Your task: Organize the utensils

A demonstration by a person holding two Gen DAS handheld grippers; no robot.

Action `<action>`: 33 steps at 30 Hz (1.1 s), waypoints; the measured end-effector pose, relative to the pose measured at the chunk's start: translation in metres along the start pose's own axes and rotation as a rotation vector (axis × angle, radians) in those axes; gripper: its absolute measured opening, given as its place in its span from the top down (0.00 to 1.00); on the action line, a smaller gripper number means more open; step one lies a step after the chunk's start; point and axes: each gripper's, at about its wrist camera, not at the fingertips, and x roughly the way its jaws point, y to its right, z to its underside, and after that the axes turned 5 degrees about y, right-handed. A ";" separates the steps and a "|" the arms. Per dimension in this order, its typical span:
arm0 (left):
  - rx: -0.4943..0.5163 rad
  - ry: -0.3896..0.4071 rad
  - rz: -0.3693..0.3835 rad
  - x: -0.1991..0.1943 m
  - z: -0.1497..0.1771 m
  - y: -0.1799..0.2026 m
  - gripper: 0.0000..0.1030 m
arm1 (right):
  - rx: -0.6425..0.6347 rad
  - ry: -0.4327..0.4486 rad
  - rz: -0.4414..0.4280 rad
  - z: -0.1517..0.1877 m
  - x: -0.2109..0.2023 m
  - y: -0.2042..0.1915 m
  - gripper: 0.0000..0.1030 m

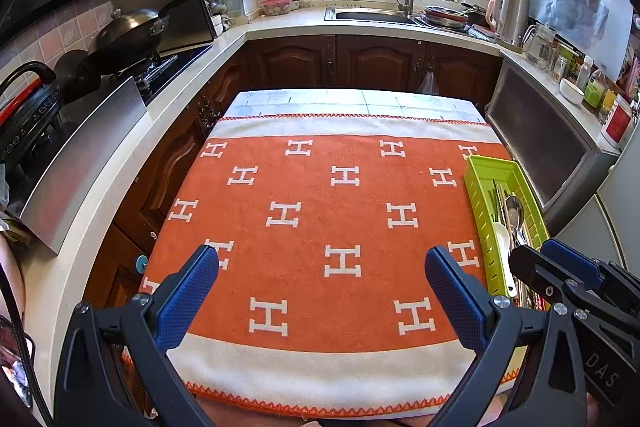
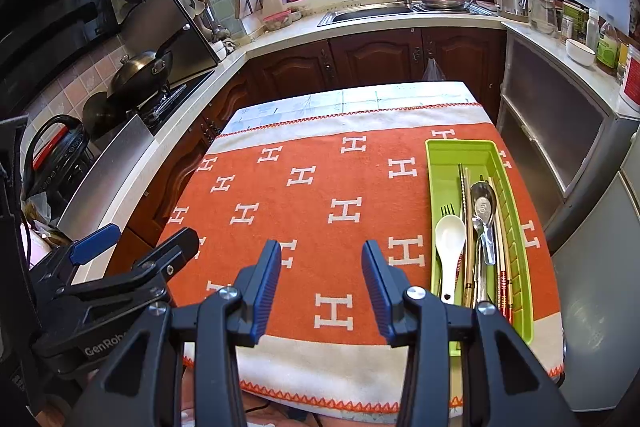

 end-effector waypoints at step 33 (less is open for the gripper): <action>-0.016 -0.017 0.006 0.006 0.005 -0.005 0.01 | -0.004 -0.022 -0.001 0.003 0.007 -0.003 0.59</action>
